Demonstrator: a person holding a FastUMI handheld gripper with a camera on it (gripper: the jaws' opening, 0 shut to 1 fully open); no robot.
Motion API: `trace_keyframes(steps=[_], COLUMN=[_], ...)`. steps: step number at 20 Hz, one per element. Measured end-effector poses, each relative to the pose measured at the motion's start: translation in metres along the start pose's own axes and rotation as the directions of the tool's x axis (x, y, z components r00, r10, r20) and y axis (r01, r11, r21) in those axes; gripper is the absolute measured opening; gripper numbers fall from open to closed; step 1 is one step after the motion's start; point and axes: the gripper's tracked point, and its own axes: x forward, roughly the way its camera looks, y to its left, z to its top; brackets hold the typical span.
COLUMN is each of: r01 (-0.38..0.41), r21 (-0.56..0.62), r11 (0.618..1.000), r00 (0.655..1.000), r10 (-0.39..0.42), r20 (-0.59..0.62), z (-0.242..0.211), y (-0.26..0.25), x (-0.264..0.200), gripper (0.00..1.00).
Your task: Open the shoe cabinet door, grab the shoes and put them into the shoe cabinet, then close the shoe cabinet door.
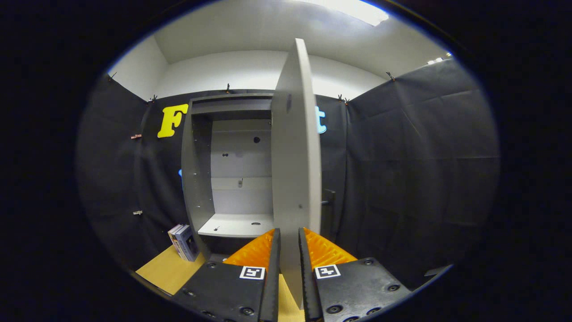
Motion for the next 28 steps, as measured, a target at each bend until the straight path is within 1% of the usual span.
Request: trace_keyframes(steps=[2,6,10,13,16,19,22,28], r01=[-0.020,-0.096,-0.184,-0.218,-0.212,-0.186,-0.130,-0.058], r21=[0.010,0.021,0.033,0.051,0.053,0.063,0.090,0.073], r11=[1.000,0.995,0.982,0.975,0.976,0.981,0.987,0.996], r00=[1.000,0.993,0.971,0.951,0.935,0.916,0.876,0.807], r10=[0.020,0.097,0.187,0.224,0.218,0.196,0.157,0.090], r20=[-0.013,-0.067,-0.149,-0.215,-0.281,-0.349,-0.457,-0.584], z=[-0.008,-0.039,-0.081,-0.120,-0.164,-0.213,-0.267,-0.359], y=[0.008,0.047,0.096,0.132,0.159,0.177,0.191,0.209], x=[0.000,0.007,0.016,0.028,0.043,0.060,0.072,0.085], gripper=[0.26,0.26,0.26,0.26,0.26,0.26,0.26,0.26])
